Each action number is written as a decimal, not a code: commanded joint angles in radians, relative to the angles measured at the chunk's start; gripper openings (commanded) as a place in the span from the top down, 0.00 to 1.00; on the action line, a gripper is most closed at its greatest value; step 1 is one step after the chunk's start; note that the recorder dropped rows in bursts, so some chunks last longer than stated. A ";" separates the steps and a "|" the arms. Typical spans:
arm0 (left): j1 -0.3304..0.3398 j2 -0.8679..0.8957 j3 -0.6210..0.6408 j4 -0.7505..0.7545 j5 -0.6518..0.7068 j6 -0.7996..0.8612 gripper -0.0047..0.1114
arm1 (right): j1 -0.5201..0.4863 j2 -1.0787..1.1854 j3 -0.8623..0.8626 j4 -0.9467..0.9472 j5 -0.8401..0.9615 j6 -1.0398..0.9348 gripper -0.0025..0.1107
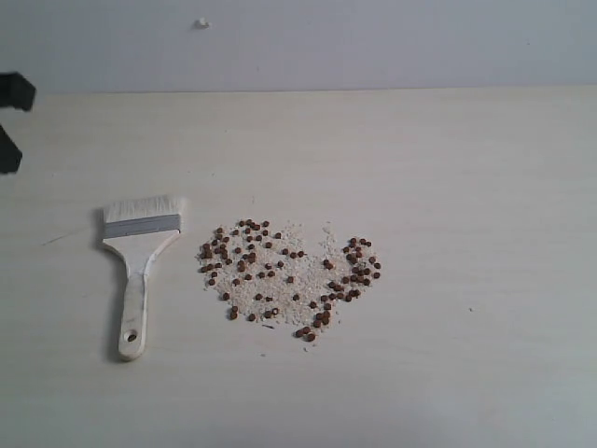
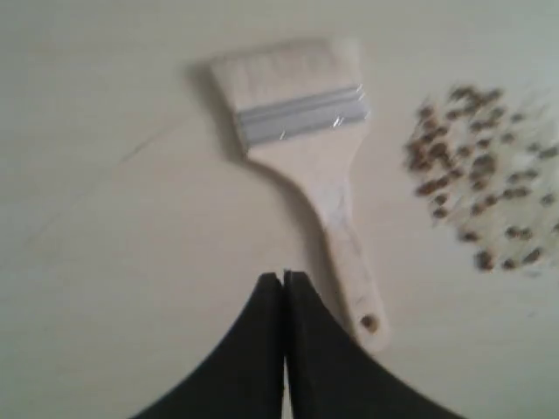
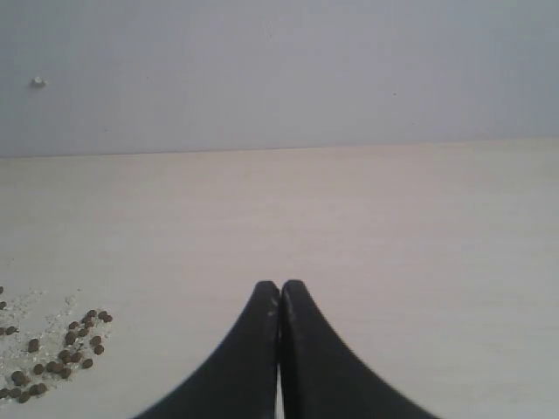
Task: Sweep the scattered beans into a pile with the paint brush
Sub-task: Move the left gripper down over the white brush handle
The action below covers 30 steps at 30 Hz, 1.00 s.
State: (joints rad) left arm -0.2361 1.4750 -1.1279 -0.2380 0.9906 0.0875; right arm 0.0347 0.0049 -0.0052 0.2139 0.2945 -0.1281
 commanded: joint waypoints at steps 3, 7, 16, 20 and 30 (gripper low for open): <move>-0.199 0.075 -0.015 0.315 0.055 -0.330 0.96 | 0.000 -0.005 0.005 -0.003 -0.006 0.000 0.98; -0.320 0.077 -0.015 0.317 0.001 -0.421 0.96 | 0.000 -0.005 0.005 -0.003 -0.006 0.000 0.98; -0.401 0.139 -0.015 0.317 -0.004 -0.535 0.96 | 0.000 -0.005 0.005 -0.003 -0.006 0.000 0.98; -0.401 0.204 -0.015 0.291 -0.020 -0.537 0.87 | 0.000 -0.005 0.005 -0.003 -0.006 0.000 0.98; -0.401 0.323 0.071 0.282 -0.201 -0.583 0.43 | 0.000 -0.005 0.005 -0.003 -0.006 0.000 0.98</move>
State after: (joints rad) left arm -0.6318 1.7936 -1.0941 0.0521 0.8738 -0.4753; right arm 0.0347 0.0049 -0.0052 0.2139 0.2945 -0.1281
